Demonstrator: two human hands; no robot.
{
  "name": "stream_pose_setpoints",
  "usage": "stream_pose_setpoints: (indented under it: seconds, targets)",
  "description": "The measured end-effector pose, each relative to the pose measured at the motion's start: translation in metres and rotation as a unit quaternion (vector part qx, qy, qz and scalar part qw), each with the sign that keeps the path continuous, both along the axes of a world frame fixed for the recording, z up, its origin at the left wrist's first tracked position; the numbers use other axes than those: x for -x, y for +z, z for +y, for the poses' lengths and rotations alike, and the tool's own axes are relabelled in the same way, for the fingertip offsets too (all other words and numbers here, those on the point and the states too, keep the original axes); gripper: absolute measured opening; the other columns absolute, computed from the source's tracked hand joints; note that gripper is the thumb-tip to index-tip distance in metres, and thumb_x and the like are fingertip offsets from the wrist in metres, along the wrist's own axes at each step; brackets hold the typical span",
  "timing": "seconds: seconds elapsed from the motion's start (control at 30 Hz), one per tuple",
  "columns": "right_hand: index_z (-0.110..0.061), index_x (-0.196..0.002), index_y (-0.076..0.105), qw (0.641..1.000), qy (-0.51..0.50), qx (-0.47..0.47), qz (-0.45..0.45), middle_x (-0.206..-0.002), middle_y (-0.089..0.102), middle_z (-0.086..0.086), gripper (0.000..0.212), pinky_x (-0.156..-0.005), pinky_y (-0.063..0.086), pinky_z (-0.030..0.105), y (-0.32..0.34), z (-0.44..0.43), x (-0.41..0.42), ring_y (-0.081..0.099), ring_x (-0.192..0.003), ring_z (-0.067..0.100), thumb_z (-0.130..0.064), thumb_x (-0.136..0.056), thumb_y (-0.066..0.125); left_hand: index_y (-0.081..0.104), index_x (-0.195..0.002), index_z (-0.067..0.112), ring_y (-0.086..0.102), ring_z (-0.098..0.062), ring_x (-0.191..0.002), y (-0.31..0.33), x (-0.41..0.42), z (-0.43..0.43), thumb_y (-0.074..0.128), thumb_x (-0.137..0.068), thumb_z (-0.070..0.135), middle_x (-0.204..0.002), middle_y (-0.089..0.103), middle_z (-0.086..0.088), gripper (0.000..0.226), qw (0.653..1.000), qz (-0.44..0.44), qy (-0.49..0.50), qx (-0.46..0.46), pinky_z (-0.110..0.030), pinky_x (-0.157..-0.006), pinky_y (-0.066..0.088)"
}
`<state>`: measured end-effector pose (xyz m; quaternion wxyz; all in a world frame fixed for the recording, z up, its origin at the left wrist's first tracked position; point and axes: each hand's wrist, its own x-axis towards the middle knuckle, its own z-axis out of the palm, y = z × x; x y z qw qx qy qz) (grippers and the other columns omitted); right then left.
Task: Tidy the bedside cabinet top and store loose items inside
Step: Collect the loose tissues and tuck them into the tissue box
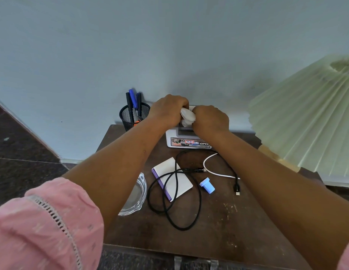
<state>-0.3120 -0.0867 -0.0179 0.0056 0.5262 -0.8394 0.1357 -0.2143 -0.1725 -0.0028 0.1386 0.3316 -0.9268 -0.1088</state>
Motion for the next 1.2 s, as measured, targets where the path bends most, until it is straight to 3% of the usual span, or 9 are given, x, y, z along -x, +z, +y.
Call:
stream_pose_setpoints:
  seconds: [0.27, 0.4, 0.47, 0.53, 0.63, 0.77, 0.9, 1.07, 1.2]
  targets:
    - [-0.013, -0.115, 0.061, 0.992, -0.046, 0.017, -0.119, -0.108, 0.065, 0.011, 0.032, -0.068, 0.037, 0.03, 0.006, -0.003, -0.002, 0.059, -0.099, 0.03, -0.016, -0.084, 0.055, 0.06, -0.105, 0.014, 0.059, -0.033, -0.094, -0.001, 0.001, 0.001, 0.053, -0.079, 0.003, -0.103, 0.064, -0.013, 0.029, 1.0, -0.023, -0.001, 0.021, -0.033, -0.069, 0.042]
    - [-0.013, -0.11, 0.05, 0.99, -0.024, 0.121, -0.069, -0.106, 0.059, 0.007, 0.033, -0.064, 0.034, 0.032, 0.002, 0.008, -0.003, 0.051, -0.103, 0.028, -0.011, -0.079, 0.062, 0.063, -0.105, 0.016, 0.061, -0.033, -0.094, 0.0, 0.003, 0.003, 0.058, -0.078, 0.007, -0.102, 0.066, -0.012, 0.029, 0.999, -0.018, -0.008, 0.041, -0.033, -0.069, 0.04]
    - [-0.013, -0.102, 0.049, 0.975, -0.009, 0.223, -0.022, -0.099, 0.057, 0.006, 0.029, -0.061, 0.031, 0.03, 0.003, 0.017, -0.006, 0.052, -0.091, 0.026, -0.012, -0.077, 0.063, 0.063, -0.098, 0.015, 0.061, -0.032, -0.091, -0.001, 0.004, 0.003, 0.058, -0.079, 0.011, -0.097, 0.066, -0.01, 0.02, 0.999, -0.007, -0.002, 0.031, -0.032, -0.066, 0.038]
    - [-0.012, -0.091, 0.053, 0.962, 0.017, 0.265, 0.063, -0.085, 0.061, 0.007, 0.016, -0.059, 0.033, 0.031, 0.001, 0.026, -0.011, 0.055, -0.079, 0.027, -0.021, -0.082, 0.062, 0.062, -0.093, 0.014, 0.059, -0.029, -0.091, -0.003, 0.004, 0.002, 0.058, -0.08, 0.014, -0.095, 0.065, -0.007, 0.014, 1.0, 0.005, 0.005, 0.016, -0.03, -0.064, 0.035]
    - [-0.015, -0.08, 0.06, 0.969, 0.037, 0.21, 0.129, -0.074, 0.067, 0.005, 0.022, -0.07, 0.039, 0.036, -0.012, 0.038, -0.017, 0.059, -0.08, 0.029, -0.036, -0.088, 0.056, 0.063, -0.094, 0.016, 0.058, -0.027, -0.09, -0.004, 0.003, -0.001, 0.06, -0.077, 0.011, -0.097, 0.065, -0.005, 0.018, 1.0, 0.023, 0.013, -0.01, -0.029, -0.064, 0.034]
    - [-0.025, -0.105, 0.064, 0.988, 0.089, 0.065, 0.112, -0.108, 0.068, -0.004, 0.036, -0.089, 0.029, 0.039, -0.022, 0.034, -0.019, 0.052, -0.11, 0.021, -0.043, -0.096, 0.035, 0.065, -0.095, 0.018, 0.058, -0.027, -0.089, -0.006, 0.003, -0.004, 0.059, -0.076, 0.007, -0.098, 0.065, -0.004, 0.023, 0.999, 0.035, 0.018, -0.023, -0.029, -0.067, 0.038]
    - [-0.026, -0.106, 0.062, 0.989, 0.12, -0.015, 0.09, -0.107, 0.068, -0.002, 0.045, -0.105, 0.017, 0.052, -0.021, 0.016, -0.017, 0.059, -0.104, 0.022, -0.05, -0.097, 0.025, 0.065, -0.098, 0.021, 0.058, -0.026, -0.09, -0.007, 0.006, -0.006, 0.056, -0.079, 0.007, -0.101, 0.065, -0.003, 0.025, 0.999, 0.018, 0.021, -0.016, -0.032, -0.071, 0.044]
    - [-0.023, -0.103, 0.064, 0.986, 0.104, -0.081, 0.101, -0.101, 0.07, 0.001, 0.052, -0.111, 0.007, 0.059, -0.022, 0.003, -0.02, 0.061, -0.104, 0.024, -0.056, -0.095, 0.024, 0.064, -0.103, 0.021, 0.06, -0.029, -0.091, -0.007, 0.01, -0.005, 0.058, -0.082, 0.011, -0.104, 0.065, -0.008, 0.024, 1.0, -0.028, 0.014, 0.003, -0.038, -0.076, 0.05]
    - [-0.023, -0.105, 0.065, 0.989, 0.086, -0.11, 0.057, -0.102, 0.07, 0.001, 0.056, -0.111, 0.003, 0.059, -0.017, -0.004, -0.023, 0.058, -0.109, 0.025, -0.058, -0.094, 0.023, 0.063, -0.107, 0.021, 0.059, -0.031, -0.096, -0.008, 0.011, -0.002, 0.057, -0.082, 0.009, -0.108, 0.063, -0.01, 0.029, 0.998, -0.057, 0.016, 0.025, -0.035, -0.068, 0.04]
